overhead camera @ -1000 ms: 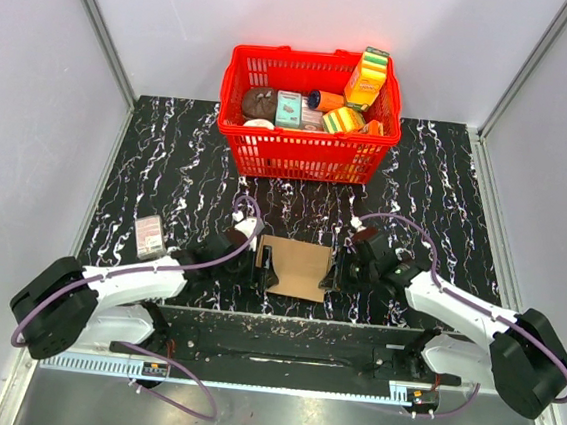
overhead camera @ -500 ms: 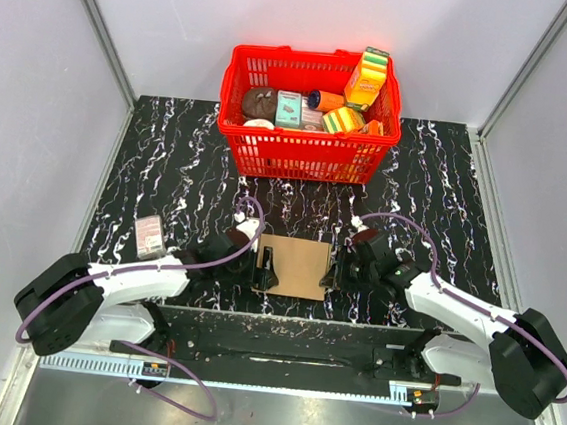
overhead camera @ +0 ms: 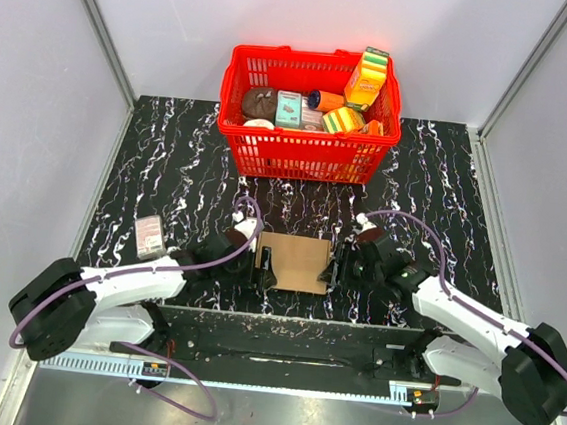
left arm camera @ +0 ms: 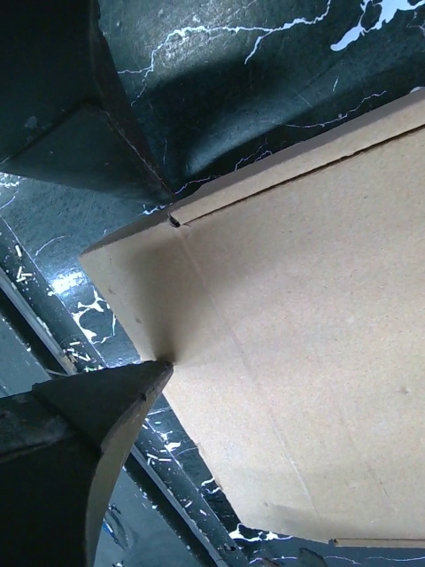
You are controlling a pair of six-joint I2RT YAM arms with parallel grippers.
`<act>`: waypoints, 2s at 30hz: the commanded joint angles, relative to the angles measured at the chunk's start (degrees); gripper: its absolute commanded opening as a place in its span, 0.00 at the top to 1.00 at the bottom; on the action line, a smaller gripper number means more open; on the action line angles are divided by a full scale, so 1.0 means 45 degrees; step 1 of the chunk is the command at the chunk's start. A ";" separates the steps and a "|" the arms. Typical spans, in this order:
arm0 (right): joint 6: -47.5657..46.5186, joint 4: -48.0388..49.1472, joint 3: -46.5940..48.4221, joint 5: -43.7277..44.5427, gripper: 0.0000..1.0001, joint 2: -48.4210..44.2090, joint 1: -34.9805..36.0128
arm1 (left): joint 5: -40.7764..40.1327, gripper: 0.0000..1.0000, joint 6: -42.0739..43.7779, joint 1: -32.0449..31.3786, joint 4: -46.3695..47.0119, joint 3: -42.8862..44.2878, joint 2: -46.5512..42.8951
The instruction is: Fold the paper box
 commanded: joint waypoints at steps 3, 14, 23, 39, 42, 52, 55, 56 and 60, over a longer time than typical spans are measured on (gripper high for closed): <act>-0.0292 -0.0430 0.0803 0.0855 0.43 -0.0365 0.0084 | -0.0483 0.24 0.0267 -0.0050 -0.0224 0.0548 -0.0393; -0.0741 -0.0586 0.1877 0.1676 0.33 0.0981 0.0084 | -0.0522 0.24 0.0384 -0.0050 -0.0615 0.0744 -0.0647; -0.1133 -0.0528 0.3420 0.1891 0.32 0.3384 0.0006 | -0.0522 0.24 0.0345 -0.0050 -0.0693 0.0608 -0.0939; -0.1230 -0.0294 0.3558 0.1989 0.32 0.4108 -0.0384 | -0.0464 0.26 0.0189 -0.0050 -0.0323 0.0470 -0.0921; -0.1230 -0.0079 0.3519 0.1931 0.32 0.4283 -0.0559 | -0.0366 0.27 0.0150 -0.0050 -0.0205 0.0510 -0.0842; -0.0977 0.0586 0.3265 0.1305 0.34 0.4616 -0.0677 | 0.0083 0.29 -0.0124 -0.0050 0.0205 0.0217 -0.0940; -0.0976 0.0605 0.3265 0.1266 0.34 0.4596 -0.0677 | 0.0200 0.30 -0.0144 -0.0050 0.0303 0.0216 -0.0862; -0.0976 0.0605 0.3265 0.1266 0.34 0.4596 -0.0677 | 0.0220 0.30 -0.0163 -0.0050 0.0322 0.0217 -0.0823; -0.0976 0.0605 0.3246 0.1208 0.34 0.4577 -0.0716 | 0.0298 0.33 -0.0183 -0.0050 0.0362 0.0236 -0.0706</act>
